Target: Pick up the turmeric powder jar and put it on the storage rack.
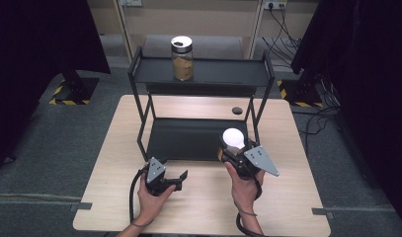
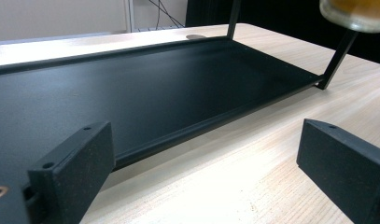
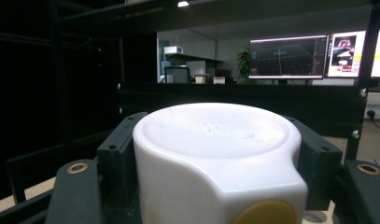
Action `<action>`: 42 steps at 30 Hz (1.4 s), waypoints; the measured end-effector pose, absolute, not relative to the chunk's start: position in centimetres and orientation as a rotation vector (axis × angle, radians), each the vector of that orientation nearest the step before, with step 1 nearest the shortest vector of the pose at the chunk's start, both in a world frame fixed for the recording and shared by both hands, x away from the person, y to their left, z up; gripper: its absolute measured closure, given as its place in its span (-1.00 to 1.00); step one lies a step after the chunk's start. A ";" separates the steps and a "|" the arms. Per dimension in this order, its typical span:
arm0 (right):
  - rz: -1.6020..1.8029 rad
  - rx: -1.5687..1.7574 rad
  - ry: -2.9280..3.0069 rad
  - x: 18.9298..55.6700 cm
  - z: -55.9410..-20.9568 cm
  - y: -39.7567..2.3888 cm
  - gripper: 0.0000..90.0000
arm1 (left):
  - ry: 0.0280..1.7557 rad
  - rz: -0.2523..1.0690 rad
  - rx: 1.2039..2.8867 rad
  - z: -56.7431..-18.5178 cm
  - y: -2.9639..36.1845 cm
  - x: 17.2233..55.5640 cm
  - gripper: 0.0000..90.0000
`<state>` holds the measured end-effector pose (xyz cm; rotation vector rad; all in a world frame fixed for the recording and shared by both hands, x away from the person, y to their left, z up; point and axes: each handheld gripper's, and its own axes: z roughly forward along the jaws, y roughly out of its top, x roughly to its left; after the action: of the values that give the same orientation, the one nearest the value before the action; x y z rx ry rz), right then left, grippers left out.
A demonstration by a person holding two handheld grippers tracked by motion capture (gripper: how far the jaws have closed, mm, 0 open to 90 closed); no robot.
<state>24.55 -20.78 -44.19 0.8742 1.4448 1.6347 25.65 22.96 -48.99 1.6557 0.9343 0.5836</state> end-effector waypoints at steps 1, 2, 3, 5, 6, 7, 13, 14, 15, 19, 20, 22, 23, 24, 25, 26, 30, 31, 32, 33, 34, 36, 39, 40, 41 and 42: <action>1.636 0.869 1.441 24.6 -44.0 -20.9 -0.31 | 0.931 0.585 1.658 -49.0 22.9 25.6 -0.92; 1.634 0.864 1.439 24.6 -43.8 -20.9 -0.31 | 0.930 0.585 1.659 -49.0 22.9 25.6 -0.92; 1.633 0.861 1.436 24.6 -43.6 -21.0 -0.31 | 0.929 0.584 1.659 -49.0 22.9 25.6 -0.92; 1.632 0.862 1.432 24.7 -43.3 -21.1 -0.31 | 0.928 0.585 1.657 -49.0 22.9 25.6 -0.92; 1.631 0.860 1.427 24.8 -43.2 -21.1 -0.31 | 0.926 0.587 1.658 -49.0 22.8 25.5 -0.92; 1.632 0.862 1.423 24.8 -43.1 -21.2 -0.31 | 0.925 0.587 1.659 -49.0 22.8 25.5 -0.92; 1.633 0.857 1.412 25.3 -42.1 -21.3 -0.31 | 0.917 0.583 1.668 -48.9 22.6 25.6 -0.92; 1.633 0.854 1.409 25.3 -41.9 -21.3 -0.31 | 0.917 0.581 1.669 -48.9 22.6 25.6 -0.92; 1.634 0.852 1.405 25.4 -41.7 -21.3 -0.31 | 0.919 0.579 1.668 -48.9 22.7 25.6 -0.92; 1.638 0.841 1.400 25.7 -40.8 -21.3 -0.31 | 0.922 0.573 1.661 -49.0 22.7 25.6 -0.92; 1.636 0.838 1.401 25.7 -40.6 -21.3 -0.31 | 0.920 0.574 1.662 -49.0 22.7 25.6 -0.92; 1.637 0.831 1.396 25.9 -40.2 -21.3 -0.31 | 0.917 0.577 1.664 -49.0 22.7 25.6 -0.92; 1.637 0.827 1.393 25.9 -40.0 -21.3 -0.31 | 0.917 0.577 1.664 -49.0 22.7 25.6 -0.92; 1.640 0.826 1.389 26.0 -39.8 -21.3 -0.31 | 0.918 0.575 1.664 -49.0 22.7 25.6 -0.92; 1.640 0.821 1.386 26.1 -39.5 -21.3 -0.31 | 0.918 0.574 1.663 -49.0 22.8 25.6 -0.92; 1.639 0.820 1.386 26.2 -39.3 -21.3 -0.31 | 0.919 0.572 1.662 -49.0 22.8 25.6 -0.92; 1.635 0.808 1.383 26.5 -38.4 -21.3 -0.31 | 0.920 0.570 1.663 -49.0 22.8 25.7 -0.92; 1.636 0.806 1.383 26.6 -38.2 -21.3 -0.31 | 0.919 0.570 1.664 -48.9 22.8 25.7 -0.92; 1.634 0.803 1.381 26.7 -37.9 -21.3 -0.31 | 0.920 0.570 1.664 -49.0 22.8 25.7 -0.92; 1.631 0.801 1.380 26.8 -37.7 -21.3 -0.31 | 0.920 0.570 1.664 -48.9 22.8 25.7 -0.92; 1.630 0.798 1.379 26.9 -37.5 -21.2 -0.31 | 0.920 0.570 1.664 -48.9 22.8 25.7 -0.92; 1.624 0.790 1.375 27.0 -37.1 -21.1 -0.31 | 0.921 0.570 1.662 -49.0 22.8 25.6 -0.92; 1.623 0.785 1.374 27.2 -36.5 -21.0 -0.31 | 0.918 0.569 1.667 -48.9 22.8 25.7 -0.92; 1.620 0.783 1.376 27.3 -36.3 -20.9 -0.31 | 0.918 0.568 1.667 -48.9 22.8 25.7 -0.92; 1.620 0.783 1.375 27.4 -36.2 -20.9 -0.31 | 0.918 0.568 1.666 -48.9 22.8 25.7 -0.92; 1.620 0.782 1.373 27.5 -36.1 -20.8 -0.31 | 0.917 0.567 1.666 -48.9 22.8 25.7 -0.92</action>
<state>27.45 -20.81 -36.08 0.7820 1.3735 1.6201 25.72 22.84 -48.94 1.6660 0.9173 0.5668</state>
